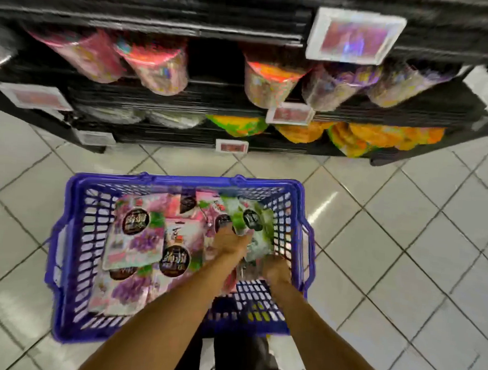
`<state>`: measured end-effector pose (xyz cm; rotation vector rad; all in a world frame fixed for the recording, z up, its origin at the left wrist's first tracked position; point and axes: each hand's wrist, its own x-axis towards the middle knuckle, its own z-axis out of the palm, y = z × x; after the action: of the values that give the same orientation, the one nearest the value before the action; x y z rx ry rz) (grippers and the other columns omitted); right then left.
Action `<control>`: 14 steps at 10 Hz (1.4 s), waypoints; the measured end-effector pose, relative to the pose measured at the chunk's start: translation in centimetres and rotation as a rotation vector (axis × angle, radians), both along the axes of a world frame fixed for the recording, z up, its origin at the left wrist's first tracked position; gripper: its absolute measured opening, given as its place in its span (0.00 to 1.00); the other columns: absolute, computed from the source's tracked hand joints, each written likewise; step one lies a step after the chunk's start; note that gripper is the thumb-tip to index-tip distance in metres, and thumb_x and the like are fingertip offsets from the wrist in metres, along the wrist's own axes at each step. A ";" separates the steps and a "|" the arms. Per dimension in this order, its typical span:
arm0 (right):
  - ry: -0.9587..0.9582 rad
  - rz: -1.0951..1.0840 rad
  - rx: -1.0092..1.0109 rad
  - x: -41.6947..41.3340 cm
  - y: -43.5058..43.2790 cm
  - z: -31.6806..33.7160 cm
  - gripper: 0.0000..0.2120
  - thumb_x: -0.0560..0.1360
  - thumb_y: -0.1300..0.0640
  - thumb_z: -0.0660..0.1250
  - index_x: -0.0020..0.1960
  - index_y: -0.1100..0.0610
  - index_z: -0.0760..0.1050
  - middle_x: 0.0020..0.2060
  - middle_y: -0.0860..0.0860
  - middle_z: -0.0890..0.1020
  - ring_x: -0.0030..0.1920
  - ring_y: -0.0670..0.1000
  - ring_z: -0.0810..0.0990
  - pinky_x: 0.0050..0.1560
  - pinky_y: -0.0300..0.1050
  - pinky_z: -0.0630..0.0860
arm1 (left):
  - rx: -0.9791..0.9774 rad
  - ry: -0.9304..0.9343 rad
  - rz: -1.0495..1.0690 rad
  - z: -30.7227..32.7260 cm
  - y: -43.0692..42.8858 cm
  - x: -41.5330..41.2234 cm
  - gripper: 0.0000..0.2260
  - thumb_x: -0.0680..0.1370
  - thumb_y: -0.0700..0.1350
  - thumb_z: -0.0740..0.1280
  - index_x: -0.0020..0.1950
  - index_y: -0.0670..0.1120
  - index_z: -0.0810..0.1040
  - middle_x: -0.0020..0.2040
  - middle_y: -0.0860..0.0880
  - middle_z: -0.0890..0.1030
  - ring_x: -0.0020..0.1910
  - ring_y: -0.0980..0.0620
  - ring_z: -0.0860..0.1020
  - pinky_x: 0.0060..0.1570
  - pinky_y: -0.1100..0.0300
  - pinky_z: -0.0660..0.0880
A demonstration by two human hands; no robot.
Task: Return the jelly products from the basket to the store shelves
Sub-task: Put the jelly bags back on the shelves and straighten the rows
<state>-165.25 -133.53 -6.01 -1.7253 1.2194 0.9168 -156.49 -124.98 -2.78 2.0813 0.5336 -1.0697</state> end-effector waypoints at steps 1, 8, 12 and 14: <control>0.018 -0.131 -0.092 -0.7 0.5 -2.1 0.16 0.83 0.57 0.57 0.62 0.66 0.76 0.59 0.62 0.80 0.59 0.61 0.79 0.52 0.47 0.74 | 0.087 -0.016 -0.089 -0.9 -1.2 0.3 0.13 0.73 0.47 0.73 0.52 0.41 0.84 0.52 0.42 0.85 0.54 0.45 0.82 0.43 0.57 0.75; -0.035 -0.519 0.151 -0.7 1.5 0.0 0.21 0.70 0.48 0.76 0.55 0.60 0.78 0.48 0.53 0.81 0.51 0.54 0.79 0.58 0.49 0.74 | -0.221 0.257 0.642 2.0 14.0 0.0 0.05 0.78 0.40 0.60 0.53 0.42 0.72 0.50 0.40 0.75 0.46 0.43 0.75 0.49 0.48 0.74; -0.351 -0.683 -0.062 -0.8 1.7 16.5 0.17 0.72 0.63 0.72 0.59 0.59 0.72 0.52 0.59 0.82 0.52 0.60 0.81 0.57 0.59 0.79 | -0.366 -0.021 0.394 18.1 14.6 1.2 0.12 0.68 0.40 0.78 0.49 0.49 0.82 0.38 0.56 0.86 0.37 0.63 0.83 0.43 0.58 0.75; -0.402 -0.821 0.244 -1.3 0.7 28.9 0.09 0.73 0.68 0.69 0.53 0.64 0.78 0.41 0.59 0.84 0.41 0.59 0.82 0.48 0.54 0.80 | -0.423 -0.089 0.352 29.7 16.0 2.5 0.21 0.67 0.41 0.79 0.59 0.45 0.81 0.53 0.43 0.85 0.55 0.41 0.82 0.62 0.41 0.75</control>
<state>-166.51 -132.81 22.86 -0.9891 1.3014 0.1956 -153.95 -109.02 26.88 1.5859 0.5498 -0.7986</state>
